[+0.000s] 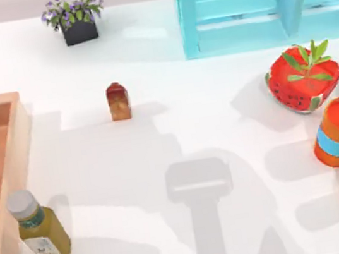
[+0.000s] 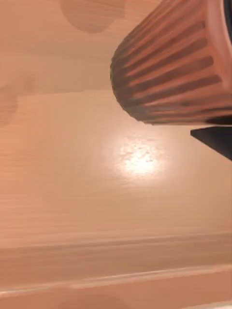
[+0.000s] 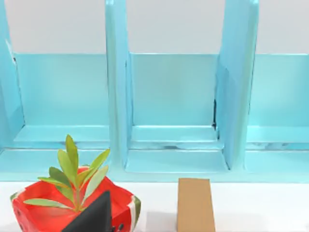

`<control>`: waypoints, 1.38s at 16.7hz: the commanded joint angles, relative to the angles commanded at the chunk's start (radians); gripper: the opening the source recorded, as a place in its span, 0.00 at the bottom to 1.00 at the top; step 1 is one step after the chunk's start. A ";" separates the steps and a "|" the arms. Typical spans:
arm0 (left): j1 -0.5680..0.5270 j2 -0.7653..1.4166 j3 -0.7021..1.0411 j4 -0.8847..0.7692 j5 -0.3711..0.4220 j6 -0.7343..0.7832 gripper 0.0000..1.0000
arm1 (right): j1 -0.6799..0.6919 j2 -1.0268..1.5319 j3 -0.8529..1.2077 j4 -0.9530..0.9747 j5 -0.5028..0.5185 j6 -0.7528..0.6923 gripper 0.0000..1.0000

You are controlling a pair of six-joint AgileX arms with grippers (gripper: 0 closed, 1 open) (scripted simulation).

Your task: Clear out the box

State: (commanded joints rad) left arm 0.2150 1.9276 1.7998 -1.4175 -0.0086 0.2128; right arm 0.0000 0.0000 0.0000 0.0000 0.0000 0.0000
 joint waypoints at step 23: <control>-0.817 0.046 -0.185 0.192 0.004 -0.789 0.00 | 0.000 0.000 0.000 0.000 0.000 0.000 1.00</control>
State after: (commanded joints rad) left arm -0.6022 1.9733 1.6151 -1.2250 -0.0042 -0.5761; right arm 0.0000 0.0000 0.0000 0.0000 0.0000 0.0000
